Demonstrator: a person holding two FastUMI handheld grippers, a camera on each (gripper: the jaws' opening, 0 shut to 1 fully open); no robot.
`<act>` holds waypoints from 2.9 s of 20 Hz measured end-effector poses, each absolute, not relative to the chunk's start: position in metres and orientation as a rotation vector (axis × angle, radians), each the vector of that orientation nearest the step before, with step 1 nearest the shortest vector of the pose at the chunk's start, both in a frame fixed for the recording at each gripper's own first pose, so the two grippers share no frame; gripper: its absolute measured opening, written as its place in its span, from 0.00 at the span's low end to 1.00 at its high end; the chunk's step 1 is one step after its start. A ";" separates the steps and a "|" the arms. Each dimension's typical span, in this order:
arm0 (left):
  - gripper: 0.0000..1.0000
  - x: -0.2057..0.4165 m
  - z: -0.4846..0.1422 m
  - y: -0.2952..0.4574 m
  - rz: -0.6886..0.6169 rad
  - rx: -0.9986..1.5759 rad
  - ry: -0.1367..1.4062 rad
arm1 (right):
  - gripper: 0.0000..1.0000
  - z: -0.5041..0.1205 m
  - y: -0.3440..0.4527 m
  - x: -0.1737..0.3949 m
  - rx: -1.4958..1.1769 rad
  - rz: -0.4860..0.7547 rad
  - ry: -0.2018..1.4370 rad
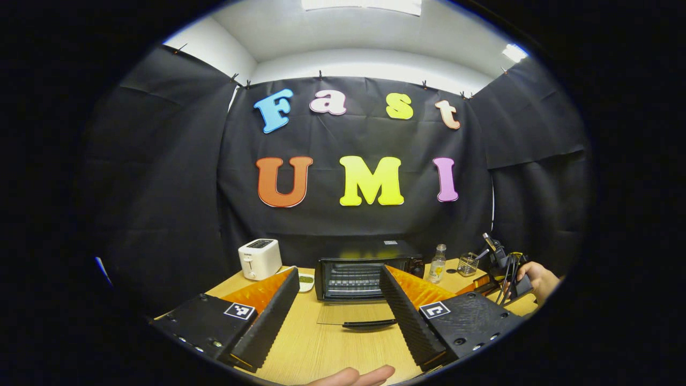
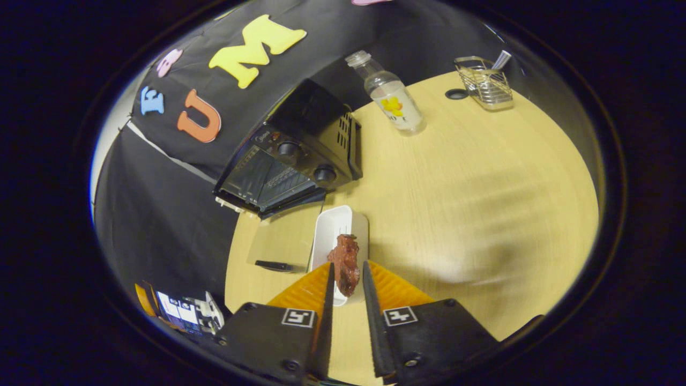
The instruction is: Open the electric oven with the left hand, put the food in, and close the electric oven.
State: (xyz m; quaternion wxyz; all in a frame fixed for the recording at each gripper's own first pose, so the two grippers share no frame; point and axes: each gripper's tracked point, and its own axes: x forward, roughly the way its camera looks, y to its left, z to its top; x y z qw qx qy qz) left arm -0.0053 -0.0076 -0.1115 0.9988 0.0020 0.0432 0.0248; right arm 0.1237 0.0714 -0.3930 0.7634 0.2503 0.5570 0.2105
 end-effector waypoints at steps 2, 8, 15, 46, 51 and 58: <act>0.96 -0.018 -0.112 -0.006 0.066 0.023 0.105 | 0.16 -0.392 0.074 0.120 0.555 0.451 1.202; 0.96 -0.043 -0.104 -0.012 0.026 0.036 0.102 | 0.11 -0.369 0.077 0.110 0.313 0.422 1.086; 0.96 -0.072 -0.089 -0.008 -0.004 0.015 0.053 | 0.11 -0.322 0.106 0.086 0.028 0.439 0.928; 0.95 -0.046 -0.122 0.091 0.162 -0.003 0.038 | 0.10 -0.317 0.298 0.191 0.351 0.371 0.534; 0.95 -0.032 -0.134 0.100 0.178 0.017 0.062 | 0.10 -0.345 0.318 0.231 0.583 0.324 0.541; 0.95 -0.020 -0.153 0.119 0.205 -0.036 0.104 | 0.10 -0.360 0.305 0.296 1.102 0.215 0.549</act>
